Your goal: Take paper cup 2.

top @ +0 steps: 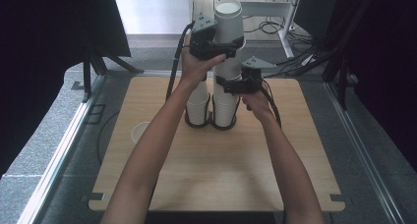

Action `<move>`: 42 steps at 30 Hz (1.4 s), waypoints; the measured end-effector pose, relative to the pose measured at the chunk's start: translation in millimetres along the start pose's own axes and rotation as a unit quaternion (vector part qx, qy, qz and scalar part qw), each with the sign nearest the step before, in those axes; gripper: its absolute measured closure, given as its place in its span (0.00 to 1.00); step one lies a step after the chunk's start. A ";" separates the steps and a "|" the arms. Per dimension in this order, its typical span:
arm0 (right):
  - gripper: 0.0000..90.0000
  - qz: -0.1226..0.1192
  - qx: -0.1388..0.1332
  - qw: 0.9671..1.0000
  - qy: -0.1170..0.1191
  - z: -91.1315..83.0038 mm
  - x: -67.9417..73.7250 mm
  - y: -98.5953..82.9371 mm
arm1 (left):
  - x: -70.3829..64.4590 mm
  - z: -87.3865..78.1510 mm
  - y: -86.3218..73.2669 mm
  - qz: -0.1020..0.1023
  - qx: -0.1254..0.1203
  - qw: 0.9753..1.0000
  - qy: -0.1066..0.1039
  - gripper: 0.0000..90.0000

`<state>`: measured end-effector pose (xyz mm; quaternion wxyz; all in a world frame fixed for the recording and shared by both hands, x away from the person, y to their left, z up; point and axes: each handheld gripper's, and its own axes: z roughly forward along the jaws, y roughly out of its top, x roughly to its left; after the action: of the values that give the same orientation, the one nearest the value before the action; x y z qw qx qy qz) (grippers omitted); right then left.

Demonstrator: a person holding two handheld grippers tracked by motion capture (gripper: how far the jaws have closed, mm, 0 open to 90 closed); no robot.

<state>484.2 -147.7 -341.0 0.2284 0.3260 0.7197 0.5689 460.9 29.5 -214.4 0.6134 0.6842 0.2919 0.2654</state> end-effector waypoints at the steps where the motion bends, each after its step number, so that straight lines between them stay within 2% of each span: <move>1: 0.04 0.000 0.000 1.000 -0.001 0.2 0.0 0.2 | -0.2 -2.4 2.6 0.003 -0.004 1.000 0.000 0.16; 4: 0.04 -0.002 -0.001 1.000 -0.001 0.6 -0.7 0.3 | -1.8 -10.7 9.3 0.003 -0.014 1.000 0.000 0.16; 8: 0.04 0.000 0.000 1.000 0.000 0.5 -0.3 0.6 | -2.1 -24.4 14.7 0.000 -0.024 1.000 -0.012 0.16; 14: 0.04 -0.001 0.002 1.000 0.000 0.6 -0.3 1.2 | -3.6 -42.8 10.7 -0.005 -0.027 0.999 -0.028 0.16; 21: 0.04 -0.004 0.006 1.000 -0.003 0.8 -0.1 2.3 | -11.6 -61.7 -4.3 0.009 -0.022 0.999 -0.040 0.16; 32: 0.03 -0.003 0.007 1.000 -0.018 -2.2 3.7 2.6 | -17.7 -77.1 -33.6 0.001 -0.017 0.998 -0.062 0.16; 42: 0.04 0.000 -0.001 1.000 -0.028 -10.1 6.8 0.6 | -20.1 -89.4 -51.5 -0.007 -0.017 0.997 -0.068 0.16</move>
<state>472.6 -149.4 -337.6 0.2486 0.3419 0.7122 0.5604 378.8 80.1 -256.2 0.6451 0.6883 0.2495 0.2186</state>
